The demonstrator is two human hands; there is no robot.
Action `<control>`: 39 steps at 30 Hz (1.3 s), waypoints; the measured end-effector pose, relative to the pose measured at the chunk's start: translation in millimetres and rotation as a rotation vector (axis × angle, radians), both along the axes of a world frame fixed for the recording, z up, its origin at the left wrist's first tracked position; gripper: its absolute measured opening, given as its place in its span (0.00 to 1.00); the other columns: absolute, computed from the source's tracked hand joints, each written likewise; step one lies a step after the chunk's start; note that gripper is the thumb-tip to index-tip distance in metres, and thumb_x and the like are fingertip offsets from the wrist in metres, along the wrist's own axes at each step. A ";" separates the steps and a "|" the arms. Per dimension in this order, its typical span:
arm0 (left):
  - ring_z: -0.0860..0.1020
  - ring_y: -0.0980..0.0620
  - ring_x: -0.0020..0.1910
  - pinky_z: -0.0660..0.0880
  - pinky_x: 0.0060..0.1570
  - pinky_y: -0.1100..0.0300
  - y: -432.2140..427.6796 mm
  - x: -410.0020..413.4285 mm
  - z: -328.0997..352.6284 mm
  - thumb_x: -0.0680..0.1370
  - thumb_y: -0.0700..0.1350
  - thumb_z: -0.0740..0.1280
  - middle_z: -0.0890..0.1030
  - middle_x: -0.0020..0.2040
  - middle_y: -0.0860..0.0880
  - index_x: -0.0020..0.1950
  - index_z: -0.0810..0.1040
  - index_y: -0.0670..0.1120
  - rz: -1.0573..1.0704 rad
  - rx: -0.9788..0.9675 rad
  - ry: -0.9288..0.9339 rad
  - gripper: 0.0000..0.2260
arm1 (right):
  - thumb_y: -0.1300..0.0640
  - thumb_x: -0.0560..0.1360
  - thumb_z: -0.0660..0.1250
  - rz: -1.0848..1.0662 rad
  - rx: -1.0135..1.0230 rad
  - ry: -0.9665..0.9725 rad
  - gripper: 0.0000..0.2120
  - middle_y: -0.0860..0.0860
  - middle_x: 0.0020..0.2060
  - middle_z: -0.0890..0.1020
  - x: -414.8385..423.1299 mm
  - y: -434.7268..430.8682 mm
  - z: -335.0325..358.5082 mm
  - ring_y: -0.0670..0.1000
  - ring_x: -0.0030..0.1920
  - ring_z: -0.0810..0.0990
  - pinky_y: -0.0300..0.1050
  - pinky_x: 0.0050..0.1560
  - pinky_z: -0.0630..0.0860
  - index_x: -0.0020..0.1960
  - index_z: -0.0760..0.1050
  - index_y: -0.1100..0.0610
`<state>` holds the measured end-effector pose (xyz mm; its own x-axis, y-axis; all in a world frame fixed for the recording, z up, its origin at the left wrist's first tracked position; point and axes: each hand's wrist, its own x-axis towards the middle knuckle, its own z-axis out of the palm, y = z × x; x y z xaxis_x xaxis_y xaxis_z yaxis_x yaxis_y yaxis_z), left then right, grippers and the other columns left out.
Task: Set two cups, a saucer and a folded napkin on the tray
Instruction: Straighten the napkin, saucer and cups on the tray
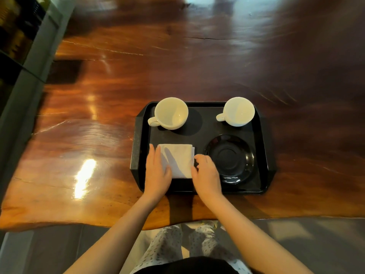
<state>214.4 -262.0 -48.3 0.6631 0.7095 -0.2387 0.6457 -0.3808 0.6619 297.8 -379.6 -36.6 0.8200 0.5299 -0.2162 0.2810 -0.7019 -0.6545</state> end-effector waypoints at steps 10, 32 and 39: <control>0.64 0.45 0.73 0.65 0.69 0.45 101.2 80.0 23.7 0.67 0.35 0.75 0.66 0.73 0.46 0.77 0.52 0.44 -0.076 -0.158 0.005 0.45 | 0.59 0.69 0.74 -0.346 -0.075 0.068 0.44 0.59 0.74 0.58 165.1 -41.1 18.4 0.60 0.74 0.54 0.53 0.72 0.58 0.76 0.50 0.62; 0.64 0.47 0.71 0.63 0.71 0.44 125.8 98.2 24.6 0.68 0.37 0.75 0.68 0.71 0.45 0.73 0.62 0.46 -0.294 -0.176 -0.044 0.37 | 0.56 0.67 0.76 -0.344 0.175 0.092 0.47 0.56 0.73 0.60 149.4 -18.8 -5.8 0.55 0.73 0.58 0.48 0.70 0.61 0.76 0.51 0.58; 0.59 0.47 0.75 0.59 0.73 0.51 56.6 47.7 26.3 0.76 0.38 0.66 0.62 0.75 0.45 0.76 0.57 0.43 0.084 0.012 -0.055 0.30 | 0.54 0.75 0.67 -0.334 0.008 0.071 0.35 0.57 0.74 0.60 120.5 -39.4 6.8 0.56 0.75 0.56 0.53 0.71 0.62 0.75 0.54 0.60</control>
<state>262.2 -205.4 -22.0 0.6128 0.7658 -0.1949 0.6386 -0.3346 0.6930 418.3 -419.0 -29.7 0.9317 0.2365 -0.2758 -0.0098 -0.7425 -0.6698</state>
